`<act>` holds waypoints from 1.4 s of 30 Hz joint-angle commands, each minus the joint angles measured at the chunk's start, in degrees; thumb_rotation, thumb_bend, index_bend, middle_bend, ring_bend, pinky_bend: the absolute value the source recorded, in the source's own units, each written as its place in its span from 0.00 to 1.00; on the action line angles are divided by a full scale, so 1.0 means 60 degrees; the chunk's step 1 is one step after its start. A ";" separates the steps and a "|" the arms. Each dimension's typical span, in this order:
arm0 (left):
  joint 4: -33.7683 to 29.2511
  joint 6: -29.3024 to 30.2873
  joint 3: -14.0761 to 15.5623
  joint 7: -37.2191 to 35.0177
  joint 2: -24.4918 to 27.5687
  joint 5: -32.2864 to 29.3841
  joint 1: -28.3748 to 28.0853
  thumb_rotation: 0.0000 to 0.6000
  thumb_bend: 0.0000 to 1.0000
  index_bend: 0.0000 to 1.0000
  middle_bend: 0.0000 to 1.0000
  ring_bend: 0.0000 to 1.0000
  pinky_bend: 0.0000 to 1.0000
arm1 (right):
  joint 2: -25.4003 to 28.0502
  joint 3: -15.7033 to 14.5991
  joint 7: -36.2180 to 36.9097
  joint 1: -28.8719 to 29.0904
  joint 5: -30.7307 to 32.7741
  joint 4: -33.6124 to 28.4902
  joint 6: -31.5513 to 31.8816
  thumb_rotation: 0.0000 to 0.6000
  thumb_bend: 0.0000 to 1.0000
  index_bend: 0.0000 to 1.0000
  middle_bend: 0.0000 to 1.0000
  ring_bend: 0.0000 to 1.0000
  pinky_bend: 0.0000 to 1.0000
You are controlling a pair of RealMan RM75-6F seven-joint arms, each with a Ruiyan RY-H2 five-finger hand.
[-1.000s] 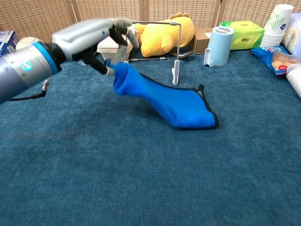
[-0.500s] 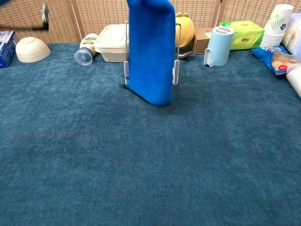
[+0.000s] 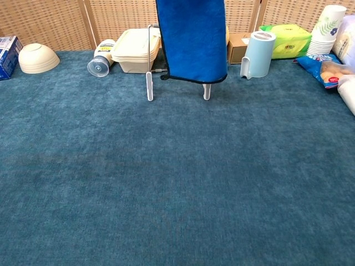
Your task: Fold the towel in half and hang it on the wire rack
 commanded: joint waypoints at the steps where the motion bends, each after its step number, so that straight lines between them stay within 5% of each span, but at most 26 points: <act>1: 0.0729 -0.0141 -0.0120 0.0005 -0.0374 -0.0335 -0.0436 1.00 0.51 0.77 0.33 0.06 0.00 | 0.0015 0.0005 -0.0016 -0.0039 0.0061 -0.0001 0.0025 1.00 0.35 0.21 0.11 0.00 0.00; 42: 0.8960 -0.2086 0.0000 -0.0914 -0.3757 -0.1173 -0.3191 1.00 0.50 0.76 0.31 0.06 0.00 | 0.0304 0.0046 -0.0832 -0.0451 0.0397 -0.0693 0.0488 1.00 0.35 0.20 0.11 0.00 0.00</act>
